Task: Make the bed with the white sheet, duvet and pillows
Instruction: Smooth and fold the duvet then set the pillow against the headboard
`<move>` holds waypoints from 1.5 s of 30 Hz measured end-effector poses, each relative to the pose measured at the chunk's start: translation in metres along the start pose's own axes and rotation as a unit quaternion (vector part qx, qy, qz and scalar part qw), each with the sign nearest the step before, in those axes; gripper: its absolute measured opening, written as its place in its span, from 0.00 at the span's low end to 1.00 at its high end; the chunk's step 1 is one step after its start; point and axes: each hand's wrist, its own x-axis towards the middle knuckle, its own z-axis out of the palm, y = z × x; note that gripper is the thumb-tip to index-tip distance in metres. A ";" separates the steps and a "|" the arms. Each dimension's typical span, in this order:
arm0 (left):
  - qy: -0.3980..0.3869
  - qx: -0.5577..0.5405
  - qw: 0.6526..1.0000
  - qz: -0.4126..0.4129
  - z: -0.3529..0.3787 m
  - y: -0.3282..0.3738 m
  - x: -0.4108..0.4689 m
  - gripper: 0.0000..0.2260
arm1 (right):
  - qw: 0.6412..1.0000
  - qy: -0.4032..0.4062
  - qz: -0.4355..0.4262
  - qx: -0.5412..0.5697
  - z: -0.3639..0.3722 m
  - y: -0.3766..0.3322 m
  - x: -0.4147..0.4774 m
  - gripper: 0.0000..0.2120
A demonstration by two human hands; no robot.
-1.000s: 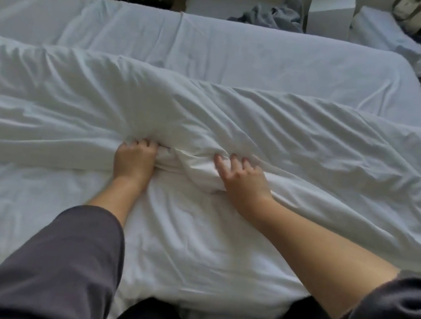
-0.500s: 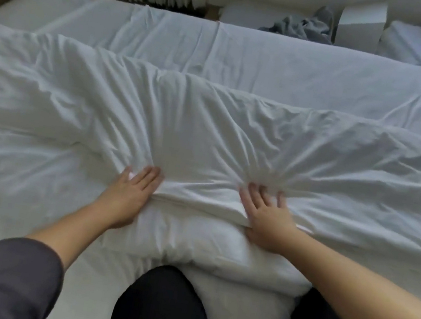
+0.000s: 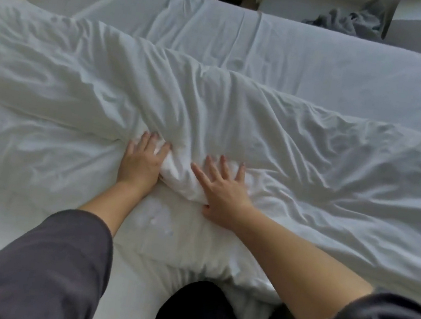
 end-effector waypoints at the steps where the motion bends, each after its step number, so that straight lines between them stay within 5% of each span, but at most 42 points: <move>1: 0.007 -0.021 0.999 0.041 0.000 -0.003 0.003 0.20 | 1.000 -0.016 0.004 -0.006 0.000 -0.005 0.005 0.42; 3: -0.027 -0.086 0.994 0.068 -0.015 -0.006 0.008 0.14 | 1.000 -0.030 0.003 -0.007 -0.002 -0.005 0.017 0.35; 6: -0.090 -0.208 0.973 0.050 -0.030 -0.014 0.011 0.19 | 0.997 -0.061 -0.018 0.037 -0.017 0.003 0.039 0.28; 9: 0.045 -0.310 0.939 -0.142 -0.024 -0.029 0.013 0.18 | 0.993 -0.047 -0.019 0.110 -0.042 0.011 0.058 0.28; 10: 0.088 -0.363 0.887 -0.273 -0.024 -0.036 0.019 0.16 | 0.993 -0.019 -0.027 0.117 -0.049 0.015 0.065 0.27; 11: 0.108 -0.434 0.792 -0.416 -0.027 -0.041 0.026 0.14 | 0.993 0.002 -0.044 0.114 -0.055 0.018 0.073 0.28; 12: 0.112 -0.518 0.662 -0.529 -0.033 -0.045 0.032 0.12 | 0.992 0.001 -0.070 0.103 -0.060 0.020 0.081 0.30; 14: 0.122 -0.671 0.408 -0.607 -0.039 -0.053 0.043 0.03 | 0.989 -0.040 -0.117 0.081 -0.068 0.021 0.098 0.34; 15: 0.133 -0.701 0.340 -0.613 -0.042 -0.058 0.047 0.04 | 0.987 -0.053 -0.136 0.064 -0.071 0.019 0.109 0.34; 17: 0.164 -0.725 0.282 -0.607 -0.043 -0.068 0.055 0.05 | 0.984 -0.049 -0.169 0.039 -0.076 0.012 0.134 0.33; 20: 0.176 -0.747 0.244 -0.593 -0.030 -0.088 0.063 0.12 | 0.979 -0.025 -0.202 0.023 -0.082 -0.004 0.166 0.32; 22: 0.163 -0.752 0.258 -0.585 -0.021 -0.106 0.070 0.18 | 0.977 -0.006 -0.214 0.012 -0.083 -0.015 0.187 0.32; 27: 0.239 -0.595 0.396 -0.657 0.001 -0.149 0.052 0.11 | 0.980 -0.005 -0.199 0.010 -0.068 -0.045 0.224 0.34; 30: 0.206 -0.550 0.462 -0.664 0.004 -0.158 0.001 0.08 | 0.976 -0.029 -0.218 0.001 -0.056 -0.069 0.224 0.36; 34: 0.034 -0.691 0.395 -0.605 0.000 -0.200 -0.007 0.01 | 0.985 -0.035 -0.165 0.022 -0.060 -0.117 0.243 0.37; 37: 0.066 -0.781 0.300 -0.543 -0.004 -0.275 0.018 0.05 | 0.992 -0.032 -0.122 0.027 -0.077 -0.169 0.282 0.39; 39: 0.106 -0.806 0.273 -0.514 -0.003 -0.330 0.042 0.06 | 0.994 -0.031 -0.096 0.037 -0.087 -0.206 0.315 0.39; 42: 0.110 -0.782 0.320 -0.524 0.008 -0.391 0.071 0.07 | 0.991 -0.114 -0.045 0.044 -0.081 -0.236 0.359 0.38; 45: 0.007 -0.713 0.398 -0.578 0.026 -0.416 0.066 0.06 | 0.979 -0.203 -0.003 0.014 -0.075 -0.236 0.385 0.38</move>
